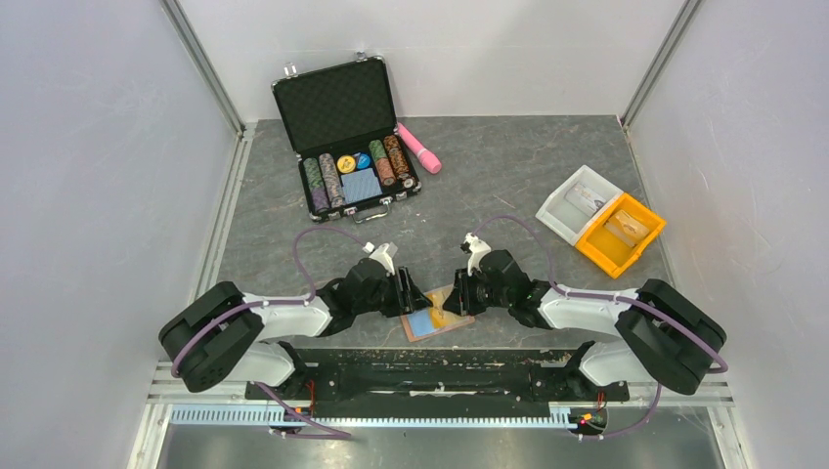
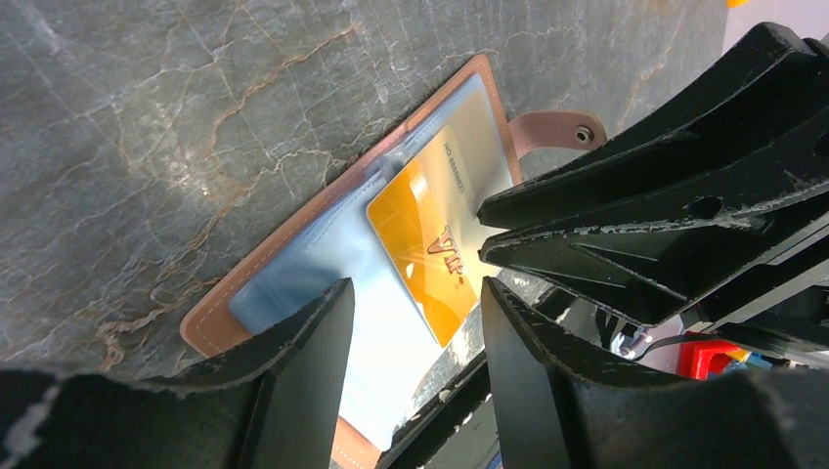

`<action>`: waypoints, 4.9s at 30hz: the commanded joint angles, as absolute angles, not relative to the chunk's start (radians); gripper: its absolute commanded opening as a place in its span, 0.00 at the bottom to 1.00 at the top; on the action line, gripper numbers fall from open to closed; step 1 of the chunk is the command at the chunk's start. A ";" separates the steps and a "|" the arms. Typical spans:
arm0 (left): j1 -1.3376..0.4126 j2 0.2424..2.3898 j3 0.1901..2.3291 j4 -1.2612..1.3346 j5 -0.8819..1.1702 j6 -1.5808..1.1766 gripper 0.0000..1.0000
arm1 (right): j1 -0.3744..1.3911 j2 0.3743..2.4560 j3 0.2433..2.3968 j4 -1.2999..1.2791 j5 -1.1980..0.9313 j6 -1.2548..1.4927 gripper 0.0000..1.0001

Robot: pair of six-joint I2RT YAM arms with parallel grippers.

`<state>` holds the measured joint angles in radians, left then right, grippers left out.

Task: Take the credit cards out of the card holder
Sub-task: Remove the credit card from the card holder.

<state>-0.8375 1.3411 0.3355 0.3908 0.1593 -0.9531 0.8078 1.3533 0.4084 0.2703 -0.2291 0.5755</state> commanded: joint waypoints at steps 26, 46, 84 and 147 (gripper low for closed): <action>-0.838 1.450 0.318 0.490 0.179 -0.929 0.55 | 0.815 1.331 0.349 0.326 -0.201 0.614 0.22; -0.838 1.487 0.296 0.698 0.256 -0.996 0.47 | 0.815 1.346 0.281 0.403 -0.213 0.655 0.13; -0.833 1.149 0.230 0.358 0.121 -1.144 0.02 | 0.755 1.262 0.379 0.252 -0.179 0.569 0.18; -0.831 0.762 0.518 -0.074 0.346 -0.678 0.73 | 0.725 1.274 0.222 1.010 -0.910 0.758 0.00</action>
<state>-0.8352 0.7231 0.4583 -0.0856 0.2249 -0.7658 0.7227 1.2881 0.2230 0.9478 -0.8730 0.7650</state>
